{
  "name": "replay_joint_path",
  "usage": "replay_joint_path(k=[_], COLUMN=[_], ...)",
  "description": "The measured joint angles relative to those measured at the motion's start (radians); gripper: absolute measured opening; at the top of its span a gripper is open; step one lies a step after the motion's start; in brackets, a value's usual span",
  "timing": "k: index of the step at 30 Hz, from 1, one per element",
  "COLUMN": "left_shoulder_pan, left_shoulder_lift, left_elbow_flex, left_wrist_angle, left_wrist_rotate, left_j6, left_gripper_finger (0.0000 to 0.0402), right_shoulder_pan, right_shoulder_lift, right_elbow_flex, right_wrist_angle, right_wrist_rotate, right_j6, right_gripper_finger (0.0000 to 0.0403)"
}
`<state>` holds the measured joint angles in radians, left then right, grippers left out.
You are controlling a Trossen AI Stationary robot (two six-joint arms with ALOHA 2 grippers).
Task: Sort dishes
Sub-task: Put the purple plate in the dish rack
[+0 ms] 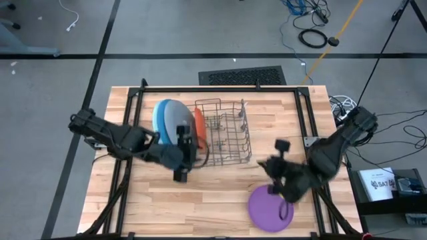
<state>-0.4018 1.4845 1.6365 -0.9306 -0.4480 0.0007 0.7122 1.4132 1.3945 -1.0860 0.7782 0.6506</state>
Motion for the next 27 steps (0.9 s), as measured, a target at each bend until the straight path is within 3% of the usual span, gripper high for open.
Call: replay_joint_path(k=[4,7,12,14,18,21,27], left_shoulder_pan=[-0.061,-0.096,-0.157,-0.183,-0.249,-0.287,-0.330], left_shoulder_lift=[0.001,0.002,0.002,0.002,0.002,0.002,0.002], left_elbow_flex=[-0.061,-0.098,-0.164,-0.205,-0.296,-0.358,-0.407], left_wrist_angle=[0.165,0.258,0.369,0.393,0.430,0.428,0.438], left_wrist_rotate=[-0.011,-0.084,-0.154,-0.198,-0.390,-0.443,-0.516], left_j6=[0.004,-0.018,-0.094,-0.138,-0.247,-0.329,-0.359], left_gripper_finger=[0.0166,0.0166,0.0166,0.0166,0.0166,0.0166,0.0166], right_shoulder_pan=[0.087,0.103,0.093,0.093,0.092,0.086,0.050], right_shoulder_lift=[0.058,0.118,0.233,0.272,0.316,0.328,0.344], right_elbow_flex=[-0.001,-0.001,-0.001,-0.002,-0.002,-0.002,-0.002], right_wrist_angle=[-0.071,-0.077,-0.108,-0.150,-0.165,-0.131,-0.115], right_wrist_rotate=[-0.174,-0.273,-0.473,-0.499,-0.506,-0.519,-0.539], right_j6=[0.174,0.272,0.360,0.377,0.361,0.314,0.231], right_gripper_finger=[0.0000,0.0001,0.0040,0.0067,0.0130,0.0168,0.0187])
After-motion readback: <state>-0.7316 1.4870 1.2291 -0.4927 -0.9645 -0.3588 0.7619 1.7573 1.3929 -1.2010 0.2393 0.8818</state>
